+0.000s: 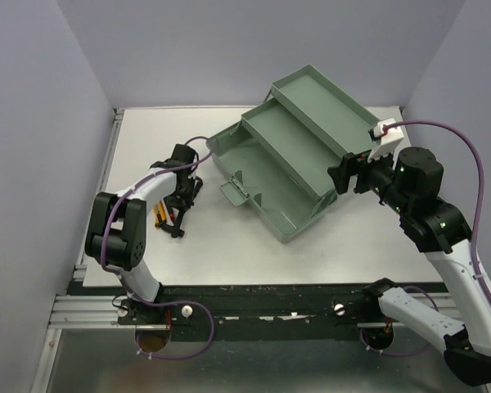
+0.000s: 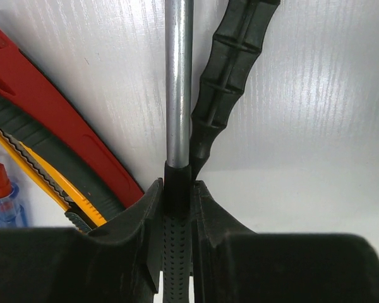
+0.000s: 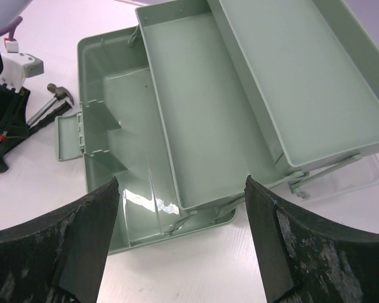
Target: Pack the tool kit
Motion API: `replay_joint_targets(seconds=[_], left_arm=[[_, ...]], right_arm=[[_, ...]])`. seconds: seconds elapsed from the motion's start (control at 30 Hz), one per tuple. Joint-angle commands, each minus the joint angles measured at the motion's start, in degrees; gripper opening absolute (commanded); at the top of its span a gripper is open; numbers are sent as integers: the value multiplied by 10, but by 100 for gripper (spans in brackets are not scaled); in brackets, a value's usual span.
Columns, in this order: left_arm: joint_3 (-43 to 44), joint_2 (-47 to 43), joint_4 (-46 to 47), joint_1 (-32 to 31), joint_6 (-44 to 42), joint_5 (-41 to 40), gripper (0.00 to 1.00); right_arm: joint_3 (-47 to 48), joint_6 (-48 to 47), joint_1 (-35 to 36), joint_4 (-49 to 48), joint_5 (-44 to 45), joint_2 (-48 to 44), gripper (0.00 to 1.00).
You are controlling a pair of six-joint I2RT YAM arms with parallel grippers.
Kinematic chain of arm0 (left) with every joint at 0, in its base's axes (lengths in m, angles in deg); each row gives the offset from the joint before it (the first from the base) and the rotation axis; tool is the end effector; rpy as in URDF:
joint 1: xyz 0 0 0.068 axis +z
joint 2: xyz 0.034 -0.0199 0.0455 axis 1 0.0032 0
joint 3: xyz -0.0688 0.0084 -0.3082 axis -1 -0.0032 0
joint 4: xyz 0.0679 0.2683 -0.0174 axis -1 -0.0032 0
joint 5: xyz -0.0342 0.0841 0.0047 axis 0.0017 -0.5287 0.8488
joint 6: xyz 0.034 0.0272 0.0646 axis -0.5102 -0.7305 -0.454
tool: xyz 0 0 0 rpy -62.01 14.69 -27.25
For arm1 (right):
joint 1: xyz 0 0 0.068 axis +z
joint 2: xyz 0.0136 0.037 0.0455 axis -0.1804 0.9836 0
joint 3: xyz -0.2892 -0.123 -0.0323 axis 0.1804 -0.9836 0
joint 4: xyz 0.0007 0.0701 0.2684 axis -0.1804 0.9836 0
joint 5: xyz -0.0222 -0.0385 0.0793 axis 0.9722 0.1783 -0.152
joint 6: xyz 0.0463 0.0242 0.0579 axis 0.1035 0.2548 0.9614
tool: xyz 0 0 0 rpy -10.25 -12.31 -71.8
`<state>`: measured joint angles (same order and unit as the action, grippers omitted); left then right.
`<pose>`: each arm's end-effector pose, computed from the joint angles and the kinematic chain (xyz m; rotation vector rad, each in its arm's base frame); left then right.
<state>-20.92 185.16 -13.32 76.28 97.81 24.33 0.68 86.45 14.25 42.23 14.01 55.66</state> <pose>0.3417 -0.0745 0.1848 0.0852 2.7981 0.0661 0.1666 0.0758 0.4529 -0.3563 1.8264 0.3154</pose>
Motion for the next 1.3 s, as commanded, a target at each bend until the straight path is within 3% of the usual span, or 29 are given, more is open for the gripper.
replay_joint_targets(seconds=[0.0, 0.2, 0.47, 0.63, 0.77, 0.87, 0.97, 1.17, 1.2, 1.27], left_arm=[[0, -38, 10, 9, 19, 32, 0], [-41, -185, 73, 15, 59, 50, 0], [-52, -356, 107, -3, 221, 82, 0], [-46, -359, 212, -72, 364, 88, 0], [-15, -315, 248, -119, 408, 37, 0], [-14, -285, 304, -141, 445, 46, 0], [7, -255, 312, -168, 441, 47, 0], [39, -254, 218, -173, 331, 36, 0], [37, -261, 191, -173, 312, 25, 2], [24, -276, 117, -173, 288, -15, 21]], right_arm=[[-2, -9, 0, -2, 19, 4, 88], [5, -10, 0, 5, 26, 12, 88], [17, -11, 0, 14, 35, 22, 88], [16, -7, 0, 13, 28, 21, 88], [17, -10, 0, 21, 30, 10, 88], [11, -11, 0, 20, 41, -6, 89], [7, -15, 0, 18, 51, -16, 88], [-5, -3, 0, 10, 20, -24, 89], [-8, -1, -1, 7, 13, -23, 88], [-9, 3, 0, 7, 3, -19, 89]])
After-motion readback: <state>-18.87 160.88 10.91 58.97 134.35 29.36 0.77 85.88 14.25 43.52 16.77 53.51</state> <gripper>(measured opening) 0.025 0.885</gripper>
